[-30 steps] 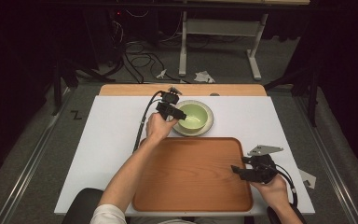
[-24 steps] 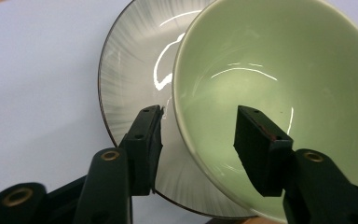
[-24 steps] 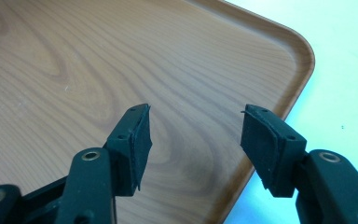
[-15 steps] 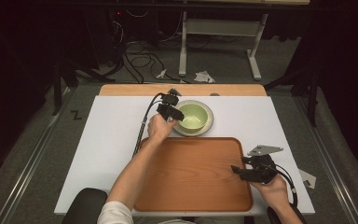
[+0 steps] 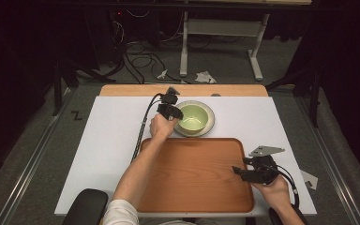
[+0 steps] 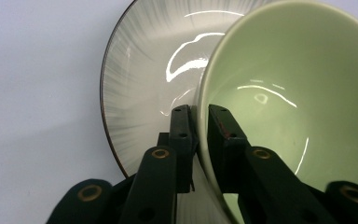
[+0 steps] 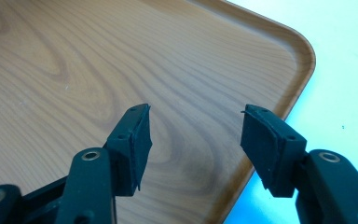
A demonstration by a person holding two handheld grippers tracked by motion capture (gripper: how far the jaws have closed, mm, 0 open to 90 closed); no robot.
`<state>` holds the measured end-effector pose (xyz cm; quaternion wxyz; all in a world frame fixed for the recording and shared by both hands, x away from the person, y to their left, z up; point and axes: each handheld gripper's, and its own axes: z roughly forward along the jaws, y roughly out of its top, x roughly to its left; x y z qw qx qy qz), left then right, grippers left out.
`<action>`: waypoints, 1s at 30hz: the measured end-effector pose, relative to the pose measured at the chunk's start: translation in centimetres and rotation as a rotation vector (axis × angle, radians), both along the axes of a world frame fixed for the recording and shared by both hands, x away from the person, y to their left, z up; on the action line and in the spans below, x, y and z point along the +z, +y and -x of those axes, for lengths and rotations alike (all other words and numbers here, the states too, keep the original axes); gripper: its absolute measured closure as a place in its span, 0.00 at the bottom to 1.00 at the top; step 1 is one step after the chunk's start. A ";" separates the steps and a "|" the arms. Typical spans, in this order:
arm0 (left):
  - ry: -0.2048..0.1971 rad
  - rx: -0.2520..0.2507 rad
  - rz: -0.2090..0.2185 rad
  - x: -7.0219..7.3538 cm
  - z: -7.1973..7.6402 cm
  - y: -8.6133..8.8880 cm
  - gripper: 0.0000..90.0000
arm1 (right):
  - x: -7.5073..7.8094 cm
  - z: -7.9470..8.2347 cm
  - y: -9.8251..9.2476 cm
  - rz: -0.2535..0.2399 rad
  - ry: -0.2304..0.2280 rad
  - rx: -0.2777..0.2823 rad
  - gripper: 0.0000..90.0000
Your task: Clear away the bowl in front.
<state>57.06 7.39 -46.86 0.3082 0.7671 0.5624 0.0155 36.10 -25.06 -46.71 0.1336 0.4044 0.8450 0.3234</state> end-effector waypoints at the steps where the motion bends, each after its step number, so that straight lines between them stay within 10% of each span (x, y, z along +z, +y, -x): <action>1: -0.001 0.008 0.003 0.0 0.0 0.0 0.91 | 0.0 0.0 0.0 -0.001 -0.001 -0.001 0.48; 30: -0.049 0.006 0.065 1.8 0.6 0.2 0.91 | 0.0 0.0 0.0 -0.005 0.009 -0.007 0.48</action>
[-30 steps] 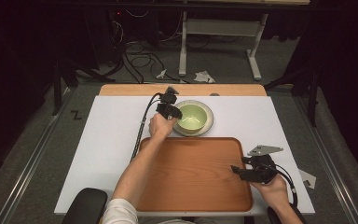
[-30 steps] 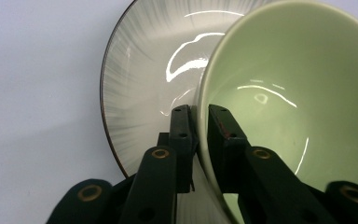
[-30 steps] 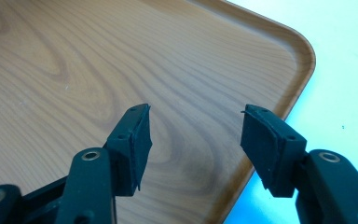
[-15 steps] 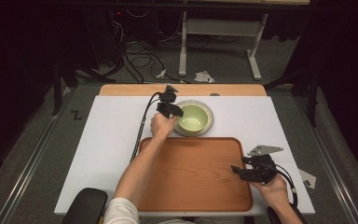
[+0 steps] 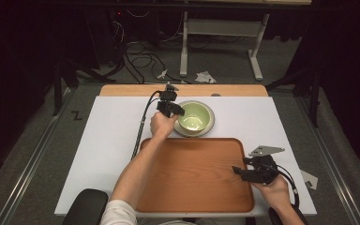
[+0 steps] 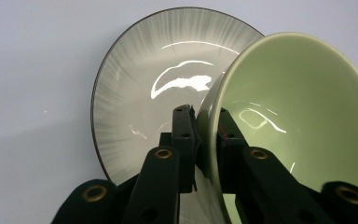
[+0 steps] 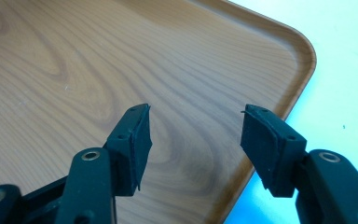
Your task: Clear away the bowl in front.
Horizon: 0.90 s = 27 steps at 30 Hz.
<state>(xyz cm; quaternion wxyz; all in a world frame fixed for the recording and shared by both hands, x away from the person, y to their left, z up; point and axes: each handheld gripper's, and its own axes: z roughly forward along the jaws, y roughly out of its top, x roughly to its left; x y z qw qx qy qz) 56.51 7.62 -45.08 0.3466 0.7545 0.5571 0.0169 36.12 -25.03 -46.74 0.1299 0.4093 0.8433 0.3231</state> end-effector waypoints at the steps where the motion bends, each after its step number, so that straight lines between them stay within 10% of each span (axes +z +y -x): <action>1: -0.003 0.002 0.000 0.1 0.0 0.0 0.91 | 0.0 0.0 0.0 0.001 0.000 0.000 0.48; 27: -0.039 -0.099 0.009 2.6 1.8 0.7 0.91 | 0.0 0.0 0.0 0.007 -0.005 0.003 0.48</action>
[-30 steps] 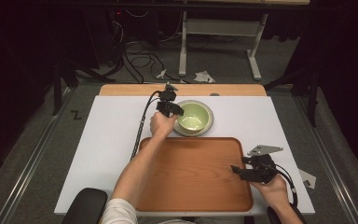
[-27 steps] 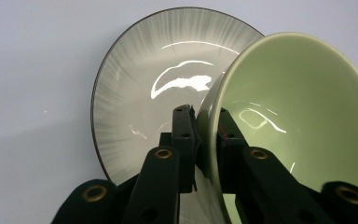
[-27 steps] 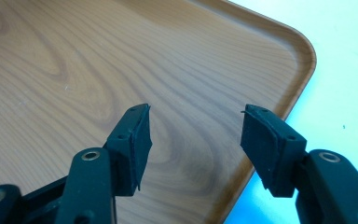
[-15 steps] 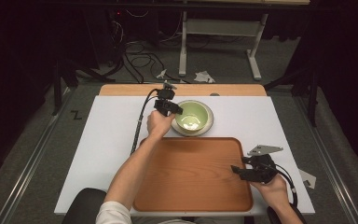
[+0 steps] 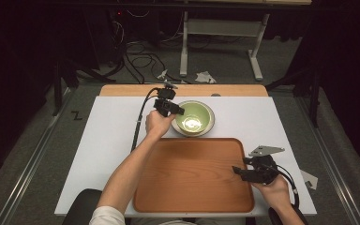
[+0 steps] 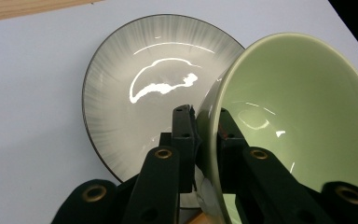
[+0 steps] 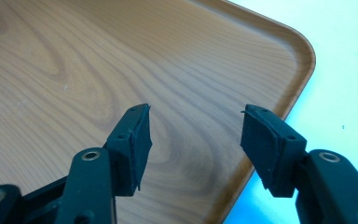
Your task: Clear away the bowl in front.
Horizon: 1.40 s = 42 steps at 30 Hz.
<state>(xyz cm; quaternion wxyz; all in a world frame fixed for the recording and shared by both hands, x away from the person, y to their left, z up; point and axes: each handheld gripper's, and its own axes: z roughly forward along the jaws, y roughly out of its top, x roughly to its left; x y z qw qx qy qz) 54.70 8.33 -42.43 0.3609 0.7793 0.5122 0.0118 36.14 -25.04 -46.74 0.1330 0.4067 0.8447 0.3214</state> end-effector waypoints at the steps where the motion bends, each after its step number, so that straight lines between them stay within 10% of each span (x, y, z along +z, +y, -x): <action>1: -0.002 -0.007 -0.003 0.1 0.1 0.0 0.91 | 0.0 0.0 0.0 0.000 0.000 0.000 0.48; 42: -0.067 -0.158 0.002 2.9 3.4 -1.1 0.91 | 0.0 0.0 0.0 -0.002 -0.002 -0.002 0.48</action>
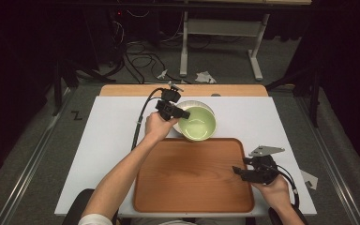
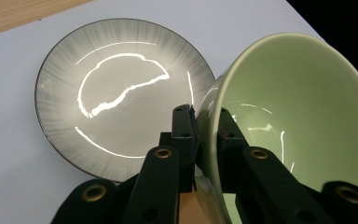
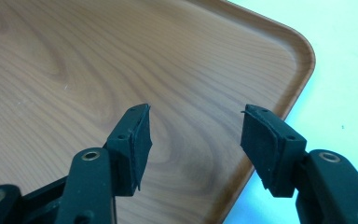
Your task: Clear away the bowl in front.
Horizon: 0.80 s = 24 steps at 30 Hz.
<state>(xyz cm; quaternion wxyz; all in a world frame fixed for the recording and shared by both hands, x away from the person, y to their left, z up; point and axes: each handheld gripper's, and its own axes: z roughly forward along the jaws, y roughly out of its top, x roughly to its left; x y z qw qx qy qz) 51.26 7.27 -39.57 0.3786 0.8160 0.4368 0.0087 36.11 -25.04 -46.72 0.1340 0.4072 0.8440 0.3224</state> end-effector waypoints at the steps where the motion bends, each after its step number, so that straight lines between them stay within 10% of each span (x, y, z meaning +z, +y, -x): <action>1: 0.002 -0.007 0.003 0.1 0.1 0.0 0.91 | 0.0 0.0 0.0 -0.001 0.000 -0.001 0.48; 24: -0.018 -0.112 0.015 1.2 2.8 -0.9 0.91 | 0.0 0.0 -0.1 -0.002 -0.003 0.006 0.48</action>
